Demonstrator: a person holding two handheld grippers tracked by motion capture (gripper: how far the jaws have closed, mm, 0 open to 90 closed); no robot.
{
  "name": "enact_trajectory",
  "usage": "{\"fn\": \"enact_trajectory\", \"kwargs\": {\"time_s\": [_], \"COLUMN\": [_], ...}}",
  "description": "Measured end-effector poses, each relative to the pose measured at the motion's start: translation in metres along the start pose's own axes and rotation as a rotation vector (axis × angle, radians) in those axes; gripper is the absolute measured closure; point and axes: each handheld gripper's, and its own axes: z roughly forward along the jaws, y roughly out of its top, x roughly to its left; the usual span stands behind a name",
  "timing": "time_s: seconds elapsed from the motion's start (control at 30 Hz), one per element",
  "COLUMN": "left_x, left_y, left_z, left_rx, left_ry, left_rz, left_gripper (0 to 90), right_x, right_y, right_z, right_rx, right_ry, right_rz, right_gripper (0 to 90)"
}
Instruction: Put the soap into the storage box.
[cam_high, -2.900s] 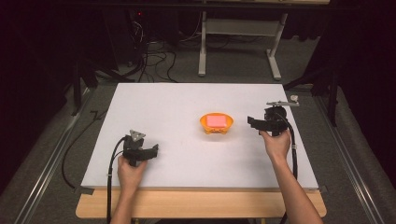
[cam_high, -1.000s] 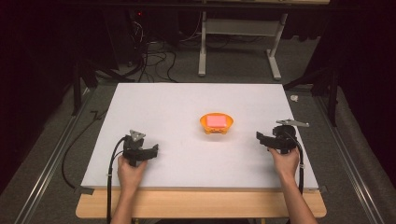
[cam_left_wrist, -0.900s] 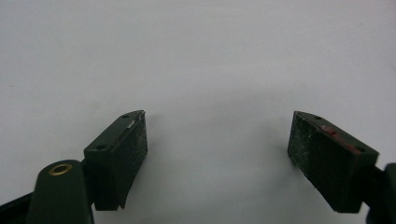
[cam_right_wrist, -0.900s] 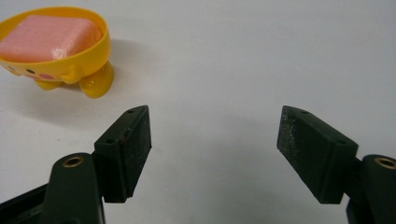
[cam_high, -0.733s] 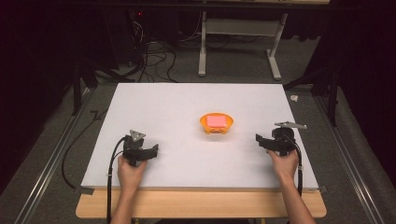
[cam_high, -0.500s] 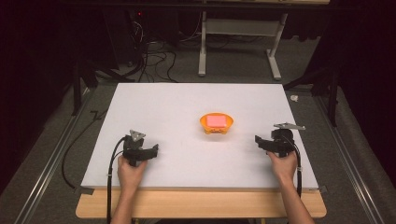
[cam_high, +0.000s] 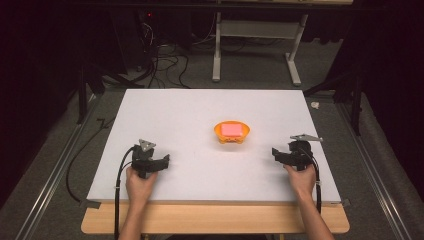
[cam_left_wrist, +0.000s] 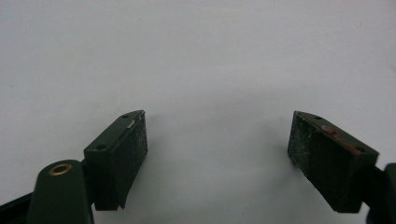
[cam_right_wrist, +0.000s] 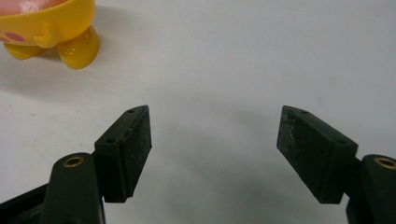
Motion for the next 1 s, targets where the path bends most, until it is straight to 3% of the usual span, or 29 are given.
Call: {"fn": "enact_trajectory", "kwargs": {"time_s": [1.0], "left_x": [0.0], "left_y": [0.0], "left_z": [0.0], "left_rx": [0.001], "left_ry": [0.0], "left_rz": [0.001], "left_gripper": [20.1], "right_x": [0.004], "right_y": [-0.012], "right_z": [0.014], "right_rx": [0.036], "right_ry": [-0.049], "right_rz": [-0.037], "right_gripper": [26.6]}}
